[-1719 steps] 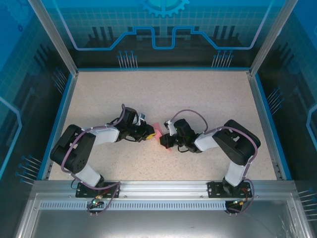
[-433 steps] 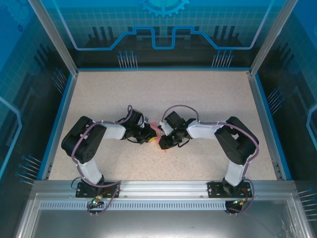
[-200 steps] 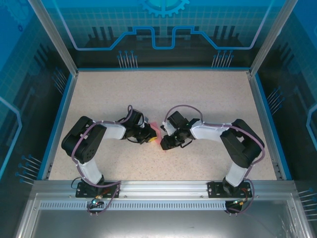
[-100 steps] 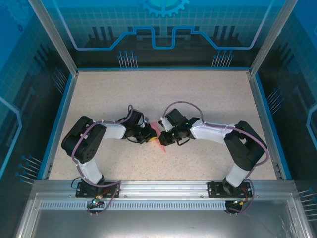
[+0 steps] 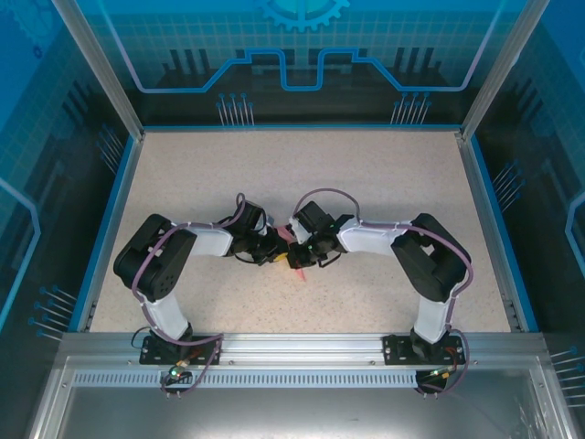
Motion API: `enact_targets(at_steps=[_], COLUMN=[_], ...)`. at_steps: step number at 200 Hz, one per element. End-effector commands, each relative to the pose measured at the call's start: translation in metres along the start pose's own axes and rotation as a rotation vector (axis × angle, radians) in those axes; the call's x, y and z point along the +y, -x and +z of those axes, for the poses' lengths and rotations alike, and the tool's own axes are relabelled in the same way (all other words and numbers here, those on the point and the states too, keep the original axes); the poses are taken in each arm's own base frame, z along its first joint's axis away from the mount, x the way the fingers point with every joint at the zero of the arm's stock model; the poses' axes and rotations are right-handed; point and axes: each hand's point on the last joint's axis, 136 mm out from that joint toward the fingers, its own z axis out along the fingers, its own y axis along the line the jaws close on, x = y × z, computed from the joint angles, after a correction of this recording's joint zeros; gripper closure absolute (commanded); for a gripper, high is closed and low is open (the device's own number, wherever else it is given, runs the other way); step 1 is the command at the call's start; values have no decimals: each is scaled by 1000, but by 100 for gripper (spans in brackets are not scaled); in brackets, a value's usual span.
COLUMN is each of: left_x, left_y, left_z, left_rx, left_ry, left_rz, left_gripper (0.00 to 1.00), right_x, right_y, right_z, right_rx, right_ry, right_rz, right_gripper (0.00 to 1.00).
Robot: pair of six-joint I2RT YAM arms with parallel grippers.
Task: Fold a paper plane with a square sheet of paper (pick it up from the middle)
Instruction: Fold the wing for the fifth time at the center of the table.
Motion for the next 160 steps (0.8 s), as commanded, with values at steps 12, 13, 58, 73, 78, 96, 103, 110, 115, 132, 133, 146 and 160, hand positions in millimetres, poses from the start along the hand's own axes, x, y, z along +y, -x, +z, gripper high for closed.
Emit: enact_targets(at_steps=[12, 13, 58, 73, 78, 96, 103, 110, 115, 132, 133, 146, 160], left_x=[18, 18, 23, 25, 26, 29, 30, 33, 35, 40, 40, 43, 45], left_y=[0, 1, 1, 2, 1, 1, 1, 1, 1, 1, 1, 0, 0], left_z=[5, 5, 6, 7, 7, 7, 6, 6, 6, 6, 6, 6, 6], left_rx=[-3, -4, -6, -7, -7, -7, -8, -10, -10, -13, -13, -13, -12], left_ry=[81, 81, 100, 108, 110, 124, 134, 144, 153, 180, 181, 193, 197], left_rz=[-21, -21, -33, -36, -37, -42, -46, -49, -52, -57, -56, -61, -63], left_gripper=[89, 89, 89, 89, 89, 89, 89, 89, 89, 89, 89, 89, 89], right_x=[-10, -10, -18, -19, -20, -22, -23, -24, -25, -30, -30, -31, -30], right_y=[-15, -15, -21, -23, -24, -28, -30, -33, -35, -42, -43, -48, -50], right_z=[6, 6, 8, 9, 9, 9, 10, 10, 10, 12, 12, 13, 12], right_rx=[68, 68, 86, 93, 93, 105, 111, 117, 123, 139, 141, 152, 154], right_ry=[-41, -41, -52, -51, -51, -44, -43, -41, -38, -34, -32, -22, -7], right_rz=[36, 36, 47, 51, 52, 55, 56, 56, 56, 59, 59, 56, 55], right_gripper=[99, 99, 99, 99, 99, 99, 99, 99, 99, 100, 100, 100, 100])
